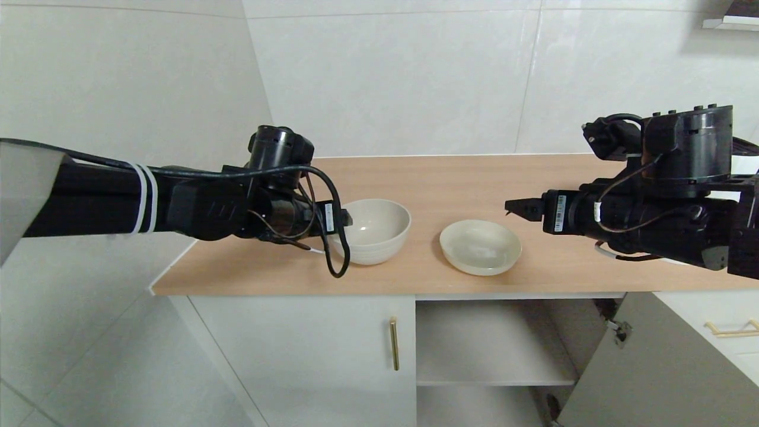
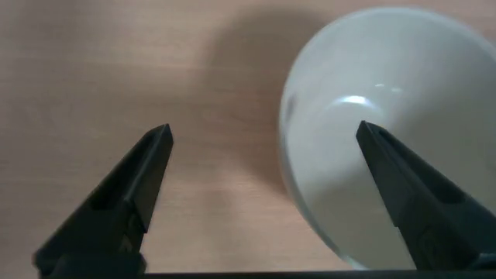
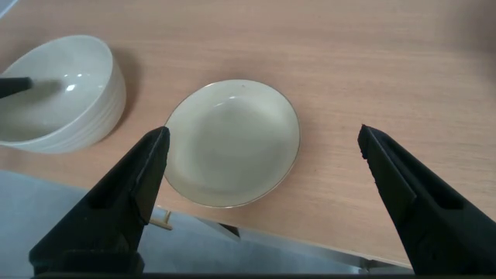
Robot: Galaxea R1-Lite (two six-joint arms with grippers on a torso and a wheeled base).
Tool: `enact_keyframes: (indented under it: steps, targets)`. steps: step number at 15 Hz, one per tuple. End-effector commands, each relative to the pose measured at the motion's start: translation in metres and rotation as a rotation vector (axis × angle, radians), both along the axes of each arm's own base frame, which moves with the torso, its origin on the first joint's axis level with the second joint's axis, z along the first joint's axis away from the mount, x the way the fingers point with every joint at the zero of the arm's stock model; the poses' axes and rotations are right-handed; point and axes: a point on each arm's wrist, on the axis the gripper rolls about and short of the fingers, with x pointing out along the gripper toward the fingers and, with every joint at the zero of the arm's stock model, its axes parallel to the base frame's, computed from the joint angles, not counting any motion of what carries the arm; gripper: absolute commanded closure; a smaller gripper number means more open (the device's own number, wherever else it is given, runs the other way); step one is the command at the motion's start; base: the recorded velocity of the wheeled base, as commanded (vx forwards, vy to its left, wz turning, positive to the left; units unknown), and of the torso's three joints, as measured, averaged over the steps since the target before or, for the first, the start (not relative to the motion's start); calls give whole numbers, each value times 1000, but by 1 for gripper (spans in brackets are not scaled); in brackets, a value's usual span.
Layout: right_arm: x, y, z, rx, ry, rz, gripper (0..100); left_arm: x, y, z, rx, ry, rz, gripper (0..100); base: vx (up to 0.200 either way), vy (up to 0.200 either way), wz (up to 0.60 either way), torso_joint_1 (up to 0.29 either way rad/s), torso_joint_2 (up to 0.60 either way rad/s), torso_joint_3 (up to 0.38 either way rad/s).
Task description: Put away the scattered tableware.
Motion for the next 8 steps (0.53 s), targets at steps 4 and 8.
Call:
enact_keyframes:
  steps: [4, 8]
  targets:
    - [0, 1, 0, 0, 0, 3, 0, 1, -9, -7, 2, 15, -18, 100, 0, 0, 0, 0, 0, 0]
    - [3, 2, -3, -13, 19, 4, 0, -6, -7, 9, -34, -18, -5, 100, 0, 0, 0, 0, 0, 0]
